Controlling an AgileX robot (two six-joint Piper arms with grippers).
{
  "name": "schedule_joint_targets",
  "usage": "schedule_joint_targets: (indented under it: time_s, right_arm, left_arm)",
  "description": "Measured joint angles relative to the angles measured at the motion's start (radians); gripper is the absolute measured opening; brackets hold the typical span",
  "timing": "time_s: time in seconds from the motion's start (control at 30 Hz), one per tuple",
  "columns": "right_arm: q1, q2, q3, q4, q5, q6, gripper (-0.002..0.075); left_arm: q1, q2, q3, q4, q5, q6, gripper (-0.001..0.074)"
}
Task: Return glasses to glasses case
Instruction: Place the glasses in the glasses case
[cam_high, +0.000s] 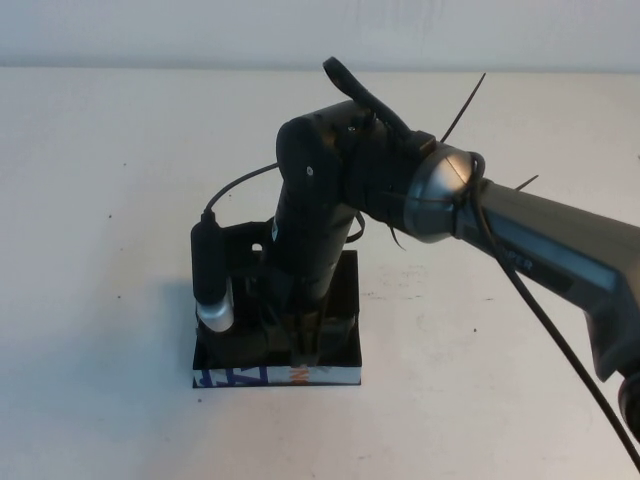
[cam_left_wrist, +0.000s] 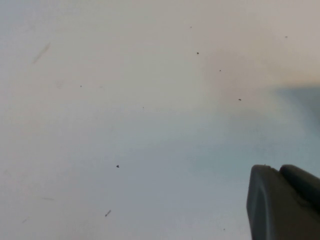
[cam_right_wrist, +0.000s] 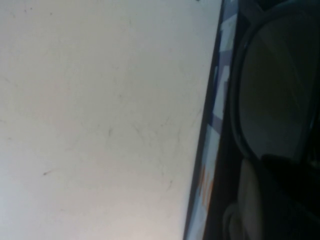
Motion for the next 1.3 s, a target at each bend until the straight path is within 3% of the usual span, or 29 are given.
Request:
schedule_joint_targets:
  time_s: [1.3]
  right_arm:
    - [-0.010,0.046,-0.012,-0.009,-0.002,-0.043,0.0037]
  left_arm:
    - [0.000,0.000,0.000,0.000,0.000,0.000,-0.0001]
